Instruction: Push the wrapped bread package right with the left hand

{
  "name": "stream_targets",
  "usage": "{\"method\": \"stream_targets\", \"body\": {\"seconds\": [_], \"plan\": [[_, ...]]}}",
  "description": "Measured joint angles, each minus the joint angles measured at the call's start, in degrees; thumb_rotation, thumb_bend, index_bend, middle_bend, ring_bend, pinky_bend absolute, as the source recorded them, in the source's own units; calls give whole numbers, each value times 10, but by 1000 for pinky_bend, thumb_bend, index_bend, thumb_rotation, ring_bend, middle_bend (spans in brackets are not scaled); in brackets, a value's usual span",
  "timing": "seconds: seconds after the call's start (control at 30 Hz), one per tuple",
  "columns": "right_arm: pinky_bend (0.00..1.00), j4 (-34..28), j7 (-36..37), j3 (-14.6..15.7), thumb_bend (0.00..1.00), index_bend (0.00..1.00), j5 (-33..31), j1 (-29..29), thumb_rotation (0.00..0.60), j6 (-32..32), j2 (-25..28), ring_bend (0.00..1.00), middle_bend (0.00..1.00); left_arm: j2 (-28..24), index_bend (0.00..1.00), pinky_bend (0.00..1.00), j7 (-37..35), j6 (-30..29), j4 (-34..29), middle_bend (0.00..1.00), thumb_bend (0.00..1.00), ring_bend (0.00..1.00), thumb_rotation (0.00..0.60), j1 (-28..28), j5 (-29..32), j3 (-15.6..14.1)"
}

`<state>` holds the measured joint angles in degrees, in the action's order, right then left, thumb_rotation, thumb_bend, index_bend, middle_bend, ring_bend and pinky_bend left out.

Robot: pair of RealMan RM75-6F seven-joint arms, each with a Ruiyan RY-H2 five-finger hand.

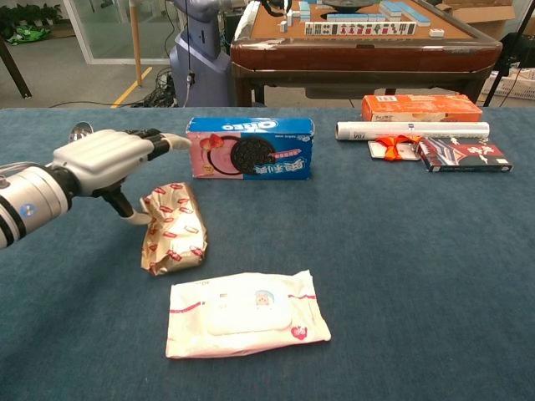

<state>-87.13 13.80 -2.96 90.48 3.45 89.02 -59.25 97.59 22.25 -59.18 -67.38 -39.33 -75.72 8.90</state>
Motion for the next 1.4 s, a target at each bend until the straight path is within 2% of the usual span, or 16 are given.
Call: {"method": "stream_targets", "body": {"seconds": [0.4,0.53,0.67,0.77,0.93,1.4], "plan": [[623,1,9,-1,72,398,1,-4,600,7,3,266,309,27,0,95,23,-18,5,0,0,0,600,-9,1,4],[623,2,11,-1,72,398,0,-3,600,6,4,266,310,35,7,246,18,-28,14,32,0,24,600,-9,-7,2],[623,2,11,-1,73,398,0,-3,600,4,4,266,310,42,134,405,9,-32,20,186,0,174,600,-12,-17,0],[623,2,11,-1,73,398,-1,-3,600,4,4,266,310,46,229,469,8,-31,21,264,0,226,600,-15,-19,-1],[623,2,13,-1,72,398,-1,-4,600,5,4,266,310,50,311,511,14,-25,18,322,0,264,600,-19,-14,1],[623,6,26,-2,72,398,-1,-6,600,10,8,266,310,74,339,521,39,3,23,342,0,276,600,-44,14,21]]}}
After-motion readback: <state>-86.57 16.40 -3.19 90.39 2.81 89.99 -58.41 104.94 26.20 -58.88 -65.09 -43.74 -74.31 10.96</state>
